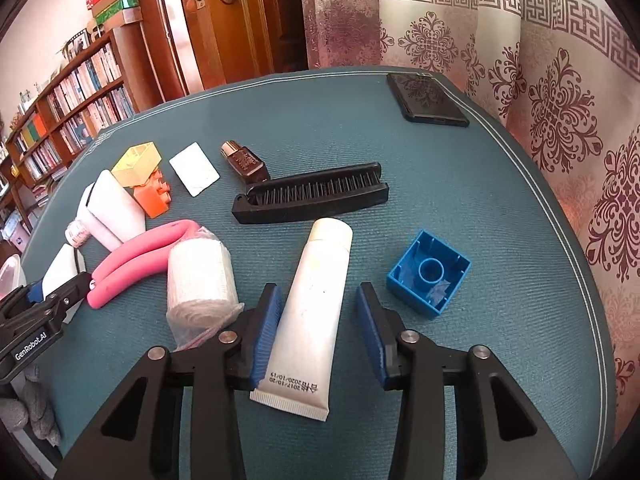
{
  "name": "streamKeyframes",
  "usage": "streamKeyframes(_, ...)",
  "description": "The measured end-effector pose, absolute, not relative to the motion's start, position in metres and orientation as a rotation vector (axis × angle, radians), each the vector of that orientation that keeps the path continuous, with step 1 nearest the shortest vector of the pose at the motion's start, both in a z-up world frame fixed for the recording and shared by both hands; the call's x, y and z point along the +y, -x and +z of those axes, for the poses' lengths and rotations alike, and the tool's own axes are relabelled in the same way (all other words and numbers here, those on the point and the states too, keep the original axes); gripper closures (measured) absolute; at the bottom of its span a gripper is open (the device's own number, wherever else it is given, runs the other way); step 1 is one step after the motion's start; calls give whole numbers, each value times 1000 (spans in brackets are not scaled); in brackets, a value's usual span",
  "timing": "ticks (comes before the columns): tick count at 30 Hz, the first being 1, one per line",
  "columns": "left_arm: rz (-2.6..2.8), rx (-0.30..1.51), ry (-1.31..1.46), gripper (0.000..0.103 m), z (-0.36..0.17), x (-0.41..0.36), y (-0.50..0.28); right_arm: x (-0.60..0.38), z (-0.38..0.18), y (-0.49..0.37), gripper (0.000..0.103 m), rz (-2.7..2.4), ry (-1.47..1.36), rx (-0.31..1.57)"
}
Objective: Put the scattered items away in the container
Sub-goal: 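Lift the sponge and tube and carry both tools to the clear container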
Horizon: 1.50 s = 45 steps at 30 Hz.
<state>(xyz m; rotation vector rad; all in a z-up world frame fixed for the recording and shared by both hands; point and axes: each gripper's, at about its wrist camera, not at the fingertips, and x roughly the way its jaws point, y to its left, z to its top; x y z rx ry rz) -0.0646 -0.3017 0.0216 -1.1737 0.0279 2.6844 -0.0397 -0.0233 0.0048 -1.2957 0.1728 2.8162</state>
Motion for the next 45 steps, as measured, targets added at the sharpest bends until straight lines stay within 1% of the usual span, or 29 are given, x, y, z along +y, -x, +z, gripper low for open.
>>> streamKeyframes(3, 2685, 28, 1174, 41, 21, -301, 65, -24, 3, 43, 68, 2805, 1264, 156)
streamKeyframes(4, 2685, 28, 1174, 41, 21, -301, 65, -25, 3, 41, 71, 2801, 1247, 139)
streamKeyframes(5, 2685, 28, 1174, 41, 21, -301, 65, -25, 2, 40, 72, 2803, 1233, 127)
streamKeyframes(8, 2686, 28, 1174, 41, 21, -301, 65, -25, 2, 38, 72, 2804, 1216, 108)
streamKeyframes(33, 2690, 46, 1174, 41, 21, -297, 65, -20, 0, 35, 73, 2818, 1199, 153)
streamKeyframes(45, 2730, 23, 1144, 41, 25, -301, 55, -6, 3, 21, 74, 2825, 1134, 321)
